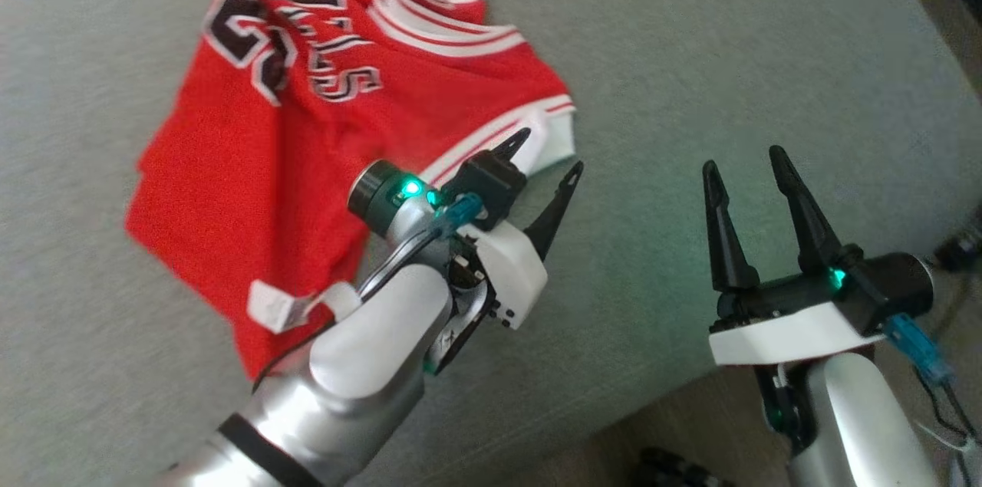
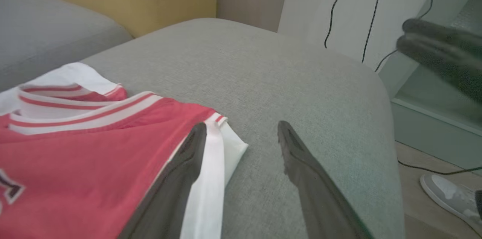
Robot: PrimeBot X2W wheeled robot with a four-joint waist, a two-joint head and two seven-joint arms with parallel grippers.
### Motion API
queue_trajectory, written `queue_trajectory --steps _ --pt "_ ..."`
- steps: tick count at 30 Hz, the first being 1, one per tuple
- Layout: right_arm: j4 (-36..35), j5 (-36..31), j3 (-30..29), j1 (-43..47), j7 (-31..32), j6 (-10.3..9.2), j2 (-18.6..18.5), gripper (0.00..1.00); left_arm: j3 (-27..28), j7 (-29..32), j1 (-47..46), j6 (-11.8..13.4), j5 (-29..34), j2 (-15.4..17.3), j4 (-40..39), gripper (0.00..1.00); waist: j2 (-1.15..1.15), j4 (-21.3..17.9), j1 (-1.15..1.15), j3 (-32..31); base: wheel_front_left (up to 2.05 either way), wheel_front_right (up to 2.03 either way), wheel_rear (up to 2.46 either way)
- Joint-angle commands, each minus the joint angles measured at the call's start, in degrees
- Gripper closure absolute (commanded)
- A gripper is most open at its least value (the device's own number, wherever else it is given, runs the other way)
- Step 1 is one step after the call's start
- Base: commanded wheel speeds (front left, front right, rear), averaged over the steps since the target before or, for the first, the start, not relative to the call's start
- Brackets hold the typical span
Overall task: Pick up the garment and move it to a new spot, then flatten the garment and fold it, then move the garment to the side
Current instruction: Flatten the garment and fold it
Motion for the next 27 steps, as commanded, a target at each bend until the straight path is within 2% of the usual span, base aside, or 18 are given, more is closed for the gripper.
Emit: queue_trajectory --steps 1,4,11,17,24,25,26,27 --pt "-2.1 0.6 1.4 -2.0 -0.4 -0.04 0.1 0.00 0.5 0.4 -3.1 0.6 -0.5 -0.2 -0.7 0.00 0.00 -3.8 -0.01 3.0 0.00 0.00 0.00" --pt "-2.4 2.0 1.9 -2.2 -0.4 -0.04 0.1 0.00 -1.7 1.1 -5.2 2.4 -1.7 -0.2 2.7 0.00 0.00 -5.4 -0.01 3.5 0.00 0.00 0.00" --pt "-3.0 3.9 2.5 -1.7 -0.4 -0.04 0.1 0.00 -3.0 -0.7 -8.4 8.4 -4.3 -0.2 8.6 0.00 0.00 -7.2 -0.01 3.3 0.00 0.00 0.00" --pt "-3.1 3.6 2.1 -1.4 -0.4 -0.04 0.1 0.00 -4.5 -1.8 -10.5 10.5 -5.8 -0.2 11.2 0.00 0.00 -6.5 -0.01 2.9 0.00 0.00 0.00" --pt "-3.3 3.6 2.9 -2.0 -0.4 -0.04 0.1 0.00 -7.3 -2.0 -11.8 10.6 -7.7 -0.2 13.6 0.00 0.00 -6.5 -0.01 3.4 0.00 0.00 0.00" --pt "-3.3 3.7 3.0 -2.1 -0.4 -0.04 0.1 0.00 -7.7 -1.9 -12.0 10.7 -8.0 -0.2 13.9 0.04 0.00 -6.5 -0.01 3.5 0.00 0.00 0.00" --pt "-3.2 3.7 3.1 -2.1 -0.4 -0.04 0.1 0.00 -8.1 -1.8 -12.2 10.8 -8.3 -0.2 14.2 0.51 0.00 -6.6 -0.01 3.5 0.00 0.00 0.00" --pt "-3.2 3.7 3.2 -2.1 -0.4 -0.04 0.1 0.00 -8.4 -1.8 -12.4 10.9 -8.5 -0.2 14.5 0.69 0.00 -6.6 -0.01 3.5 0.00 0.00 0.00"
